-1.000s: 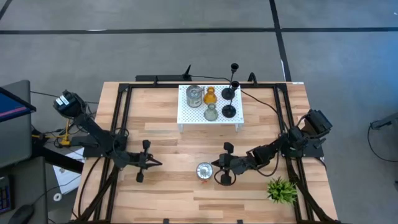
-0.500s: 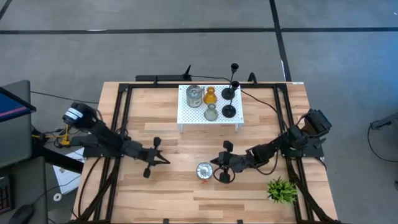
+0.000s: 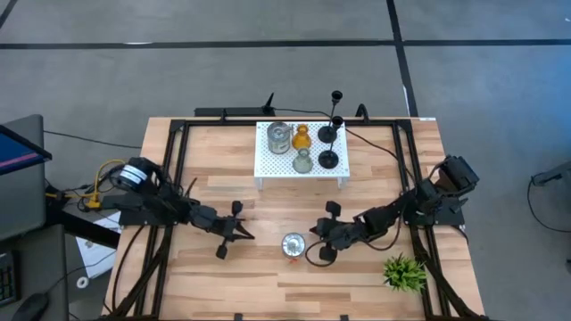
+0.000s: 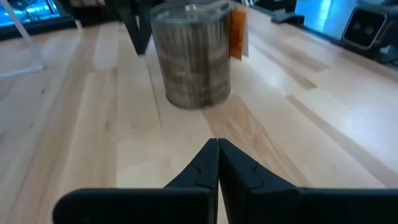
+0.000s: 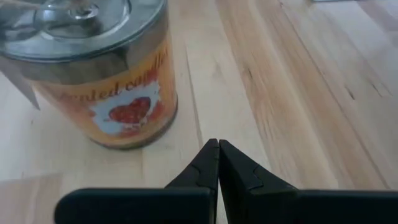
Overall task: Pick & Place candle stick holders
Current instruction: Put the orange scented candle on the shelf align with the other green scented candle
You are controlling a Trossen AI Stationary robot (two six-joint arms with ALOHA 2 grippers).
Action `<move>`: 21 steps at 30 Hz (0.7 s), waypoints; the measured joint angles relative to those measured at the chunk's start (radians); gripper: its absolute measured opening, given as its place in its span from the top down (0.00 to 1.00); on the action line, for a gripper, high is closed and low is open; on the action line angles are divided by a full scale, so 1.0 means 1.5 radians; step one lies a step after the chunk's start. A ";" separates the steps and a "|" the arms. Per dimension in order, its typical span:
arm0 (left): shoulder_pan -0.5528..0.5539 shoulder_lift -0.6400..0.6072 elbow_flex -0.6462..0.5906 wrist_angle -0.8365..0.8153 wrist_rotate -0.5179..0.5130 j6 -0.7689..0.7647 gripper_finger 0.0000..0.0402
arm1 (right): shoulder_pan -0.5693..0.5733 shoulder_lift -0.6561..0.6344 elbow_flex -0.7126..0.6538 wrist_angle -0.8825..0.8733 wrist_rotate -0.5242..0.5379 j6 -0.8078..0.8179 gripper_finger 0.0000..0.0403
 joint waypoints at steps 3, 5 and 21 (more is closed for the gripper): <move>0.000 0.021 0.008 0.000 0.000 -0.003 0.99 | 0.007 -0.023 -0.001 -0.049 0.000 0.007 1.00; 0.000 0.031 0.013 0.000 0.000 -0.005 0.99 | 0.012 -0.051 -0.013 -0.058 0.003 0.006 1.00; 0.001 0.037 0.078 -0.005 0.000 0.001 0.99 | 0.025 -0.270 -0.344 0.344 -0.003 -0.090 1.00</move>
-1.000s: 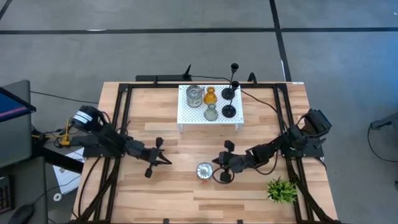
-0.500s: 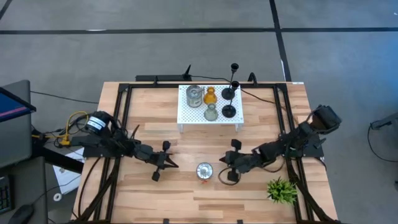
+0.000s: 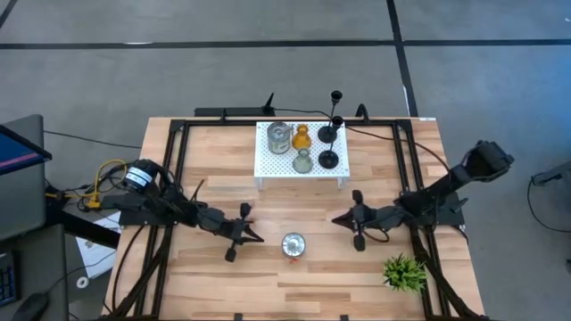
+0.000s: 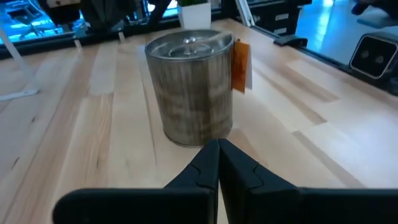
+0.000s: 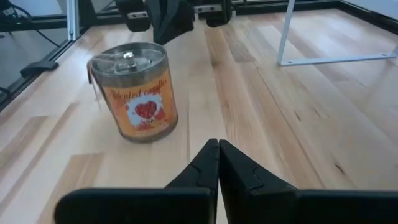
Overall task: Pick & Place candle stick holders
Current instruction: Put the orange scented candle on the shelf align with the other green scented candle
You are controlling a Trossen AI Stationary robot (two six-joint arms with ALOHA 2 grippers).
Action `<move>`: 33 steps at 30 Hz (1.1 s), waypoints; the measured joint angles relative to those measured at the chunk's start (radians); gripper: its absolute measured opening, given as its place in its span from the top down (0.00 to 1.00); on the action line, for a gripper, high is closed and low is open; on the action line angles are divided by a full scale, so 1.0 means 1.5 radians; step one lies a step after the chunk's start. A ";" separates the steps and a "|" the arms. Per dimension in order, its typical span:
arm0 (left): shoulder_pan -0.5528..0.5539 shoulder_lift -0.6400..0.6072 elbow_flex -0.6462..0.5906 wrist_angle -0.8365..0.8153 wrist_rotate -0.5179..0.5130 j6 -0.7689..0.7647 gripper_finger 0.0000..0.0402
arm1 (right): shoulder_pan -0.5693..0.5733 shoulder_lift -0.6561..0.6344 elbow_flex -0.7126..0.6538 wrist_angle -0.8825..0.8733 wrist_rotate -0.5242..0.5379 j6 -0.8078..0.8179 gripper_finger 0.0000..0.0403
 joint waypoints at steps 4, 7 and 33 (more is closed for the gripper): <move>0.008 0.000 0.008 -0.010 0.000 0.001 0.99 | 0.000 -0.017 -0.012 0.002 -0.002 -0.001 1.00; 0.014 0.000 0.008 -0.010 0.000 -0.004 0.99 | 0.000 -0.018 -0.012 0.004 -0.008 -0.001 1.00; 0.050 0.012 0.100 -0.106 0.002 -0.043 0.29 | 0.000 -0.018 -0.012 0.013 -0.016 0.012 1.00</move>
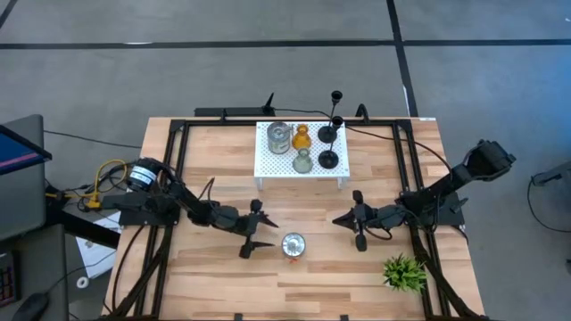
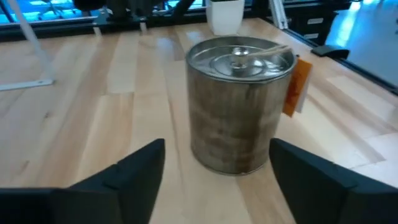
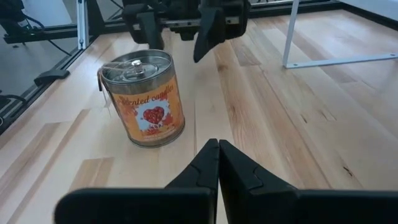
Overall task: Pick & Place candle stick holders
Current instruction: Put the orange scented candle on the shelf align with the other green scented candle
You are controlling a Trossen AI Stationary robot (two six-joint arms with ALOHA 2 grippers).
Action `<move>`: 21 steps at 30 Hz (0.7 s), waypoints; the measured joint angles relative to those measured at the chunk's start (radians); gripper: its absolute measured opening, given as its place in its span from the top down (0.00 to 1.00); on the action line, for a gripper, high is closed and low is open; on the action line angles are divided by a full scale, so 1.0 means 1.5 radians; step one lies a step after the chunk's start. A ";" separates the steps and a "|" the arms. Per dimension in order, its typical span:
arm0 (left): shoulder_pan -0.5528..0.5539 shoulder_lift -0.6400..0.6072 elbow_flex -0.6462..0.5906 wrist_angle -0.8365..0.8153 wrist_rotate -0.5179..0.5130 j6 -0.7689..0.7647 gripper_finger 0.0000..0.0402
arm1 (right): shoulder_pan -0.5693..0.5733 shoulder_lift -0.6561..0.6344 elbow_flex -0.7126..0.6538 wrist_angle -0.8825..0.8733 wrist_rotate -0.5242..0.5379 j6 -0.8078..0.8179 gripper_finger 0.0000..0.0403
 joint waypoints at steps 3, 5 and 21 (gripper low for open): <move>0.000 0.035 0.022 0.000 0.026 -0.010 0.21 | 0.000 0.000 0.000 -0.003 0.000 0.000 1.00; 0.000 0.063 0.039 -0.002 0.032 -0.010 0.16 | -0.001 0.000 0.000 -0.003 0.000 0.000 1.00; 0.002 0.099 0.077 0.001 0.007 -0.101 0.06 | -0.002 0.000 0.000 -0.010 0.000 0.000 1.00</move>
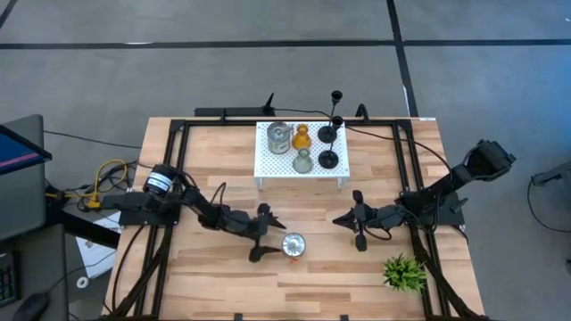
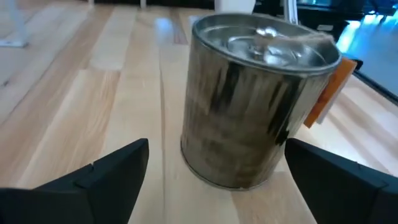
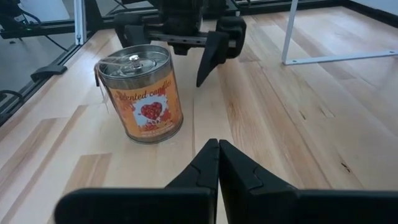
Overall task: Pick & Place candle stick holders
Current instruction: Put the orange scented candle on the shelf align with the other green scented candle
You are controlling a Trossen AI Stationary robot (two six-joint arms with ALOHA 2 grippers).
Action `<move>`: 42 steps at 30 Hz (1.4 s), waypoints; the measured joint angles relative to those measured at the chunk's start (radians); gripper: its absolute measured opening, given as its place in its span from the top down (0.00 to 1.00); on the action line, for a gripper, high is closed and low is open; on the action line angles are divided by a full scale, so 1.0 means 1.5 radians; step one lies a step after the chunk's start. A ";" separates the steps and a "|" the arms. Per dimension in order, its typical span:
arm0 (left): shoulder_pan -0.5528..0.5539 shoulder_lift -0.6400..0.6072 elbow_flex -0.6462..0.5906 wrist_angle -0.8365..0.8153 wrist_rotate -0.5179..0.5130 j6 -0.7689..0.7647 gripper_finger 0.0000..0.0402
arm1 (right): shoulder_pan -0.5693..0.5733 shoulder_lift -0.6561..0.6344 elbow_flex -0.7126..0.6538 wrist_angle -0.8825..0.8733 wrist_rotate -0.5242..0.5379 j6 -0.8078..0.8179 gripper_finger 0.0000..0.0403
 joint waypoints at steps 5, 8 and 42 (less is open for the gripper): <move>-0.002 0.033 0.027 -0.002 0.003 0.001 0.02 | 0.000 0.000 0.000 0.000 0.000 0.000 1.00; -0.002 0.050 0.043 -0.002 0.029 0.002 0.01 | 0.000 0.000 0.000 -0.001 0.000 0.006 1.00; 0.006 0.037 0.034 -0.004 0.115 -0.016 0.02 | -0.003 0.003 0.000 -0.001 -0.002 0.080 1.00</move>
